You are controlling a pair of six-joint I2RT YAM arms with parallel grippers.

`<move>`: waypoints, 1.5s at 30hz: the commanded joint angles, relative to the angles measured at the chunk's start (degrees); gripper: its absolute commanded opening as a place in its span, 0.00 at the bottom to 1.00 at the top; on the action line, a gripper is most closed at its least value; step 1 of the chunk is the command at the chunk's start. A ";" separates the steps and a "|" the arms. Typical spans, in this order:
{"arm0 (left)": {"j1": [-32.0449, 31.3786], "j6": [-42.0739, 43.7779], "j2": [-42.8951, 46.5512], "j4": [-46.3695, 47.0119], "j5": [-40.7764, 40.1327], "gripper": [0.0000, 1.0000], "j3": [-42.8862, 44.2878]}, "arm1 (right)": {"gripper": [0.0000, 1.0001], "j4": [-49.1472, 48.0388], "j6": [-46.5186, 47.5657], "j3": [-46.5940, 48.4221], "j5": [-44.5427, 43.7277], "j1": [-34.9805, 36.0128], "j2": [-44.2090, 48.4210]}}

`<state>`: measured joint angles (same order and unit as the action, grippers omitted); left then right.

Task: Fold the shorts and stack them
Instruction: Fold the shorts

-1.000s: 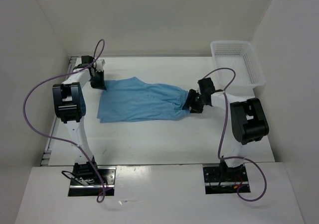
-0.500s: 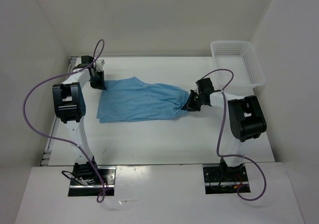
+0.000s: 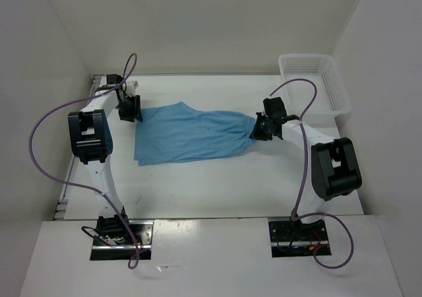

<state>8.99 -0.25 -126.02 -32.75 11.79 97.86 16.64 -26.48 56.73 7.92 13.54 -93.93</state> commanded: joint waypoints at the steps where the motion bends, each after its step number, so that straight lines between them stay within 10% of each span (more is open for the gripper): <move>1: 0.41 0.25 1.30 -5.30 2.62 0.52 0.92 | 0.00 3.92 3.45 4.00 -7.13 0.61 1.73; 18: -2.67 0.25 9.45 -10.75 10.80 0.55 -1.35 | 0.00 8.76 8.46 4.89 -14.00 -0.53 4.37; 45: -10.58 0.25 5.25 -9.44 -0.44 0.57 -7.16 | 0.00 11.65 10.83 14.54 -15.55 -0.46 6.49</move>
<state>-2.26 -0.23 -118.91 -42.76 15.18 89.49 28.38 -16.78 64.53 -4.47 10.79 -90.98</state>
